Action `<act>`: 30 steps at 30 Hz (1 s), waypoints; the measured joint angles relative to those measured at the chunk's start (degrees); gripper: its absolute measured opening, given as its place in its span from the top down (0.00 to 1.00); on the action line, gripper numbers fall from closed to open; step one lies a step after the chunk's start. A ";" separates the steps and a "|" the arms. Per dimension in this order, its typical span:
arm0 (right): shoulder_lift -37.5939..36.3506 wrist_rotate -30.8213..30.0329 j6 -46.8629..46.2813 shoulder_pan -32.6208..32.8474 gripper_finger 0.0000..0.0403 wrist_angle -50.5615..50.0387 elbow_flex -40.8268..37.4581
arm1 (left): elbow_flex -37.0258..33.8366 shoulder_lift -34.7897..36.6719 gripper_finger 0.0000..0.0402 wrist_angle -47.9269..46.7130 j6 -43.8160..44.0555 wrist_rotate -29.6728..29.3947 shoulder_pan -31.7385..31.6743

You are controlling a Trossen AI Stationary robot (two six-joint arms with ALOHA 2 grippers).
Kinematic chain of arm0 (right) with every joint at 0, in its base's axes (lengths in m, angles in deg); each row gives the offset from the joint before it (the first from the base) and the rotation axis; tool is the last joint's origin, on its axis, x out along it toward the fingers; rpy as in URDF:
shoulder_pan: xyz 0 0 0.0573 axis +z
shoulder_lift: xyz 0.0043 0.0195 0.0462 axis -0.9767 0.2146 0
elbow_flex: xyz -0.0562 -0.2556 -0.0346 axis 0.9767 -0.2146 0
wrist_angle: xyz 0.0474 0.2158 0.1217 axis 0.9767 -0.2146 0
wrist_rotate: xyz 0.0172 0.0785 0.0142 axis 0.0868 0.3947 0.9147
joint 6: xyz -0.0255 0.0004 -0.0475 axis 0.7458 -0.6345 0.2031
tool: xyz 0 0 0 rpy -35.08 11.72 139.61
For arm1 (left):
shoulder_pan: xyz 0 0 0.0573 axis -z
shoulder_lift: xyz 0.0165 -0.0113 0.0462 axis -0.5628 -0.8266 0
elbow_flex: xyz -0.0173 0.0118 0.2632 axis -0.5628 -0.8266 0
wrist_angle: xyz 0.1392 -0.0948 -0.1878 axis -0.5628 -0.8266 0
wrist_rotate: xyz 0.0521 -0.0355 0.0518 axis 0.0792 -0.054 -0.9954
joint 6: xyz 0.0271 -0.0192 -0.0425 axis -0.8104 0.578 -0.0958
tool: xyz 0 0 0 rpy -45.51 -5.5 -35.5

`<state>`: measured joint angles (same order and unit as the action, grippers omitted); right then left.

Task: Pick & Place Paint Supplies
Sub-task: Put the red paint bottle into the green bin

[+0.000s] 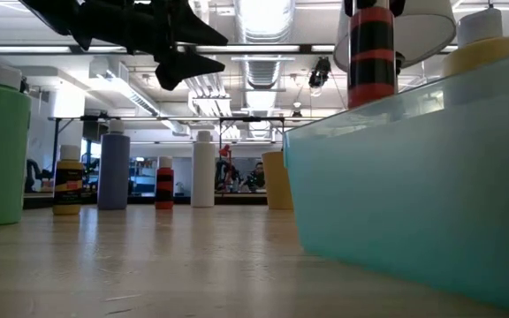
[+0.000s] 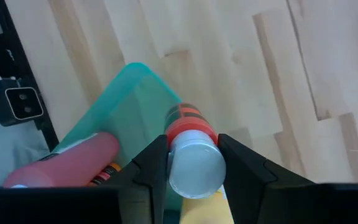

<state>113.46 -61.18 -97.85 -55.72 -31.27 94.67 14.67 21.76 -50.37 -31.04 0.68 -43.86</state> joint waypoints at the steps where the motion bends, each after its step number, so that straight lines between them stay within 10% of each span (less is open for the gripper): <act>1: 0.25 0.01 -0.32 0.29 0.72 0.06 0.19 | 0.00 0.00 0.30 0.00 0.00 0.02 0.00; 30: 0.80 -4.74 -5.14 5.73 0.72 -0.61 -3.55 | -0.04 0.00 0.30 -1.72 0.57 0.26 0.02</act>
<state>114.26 -65.92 -102.99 -49.99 -31.87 91.12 14.62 21.76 -52.09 -30.47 0.93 -43.84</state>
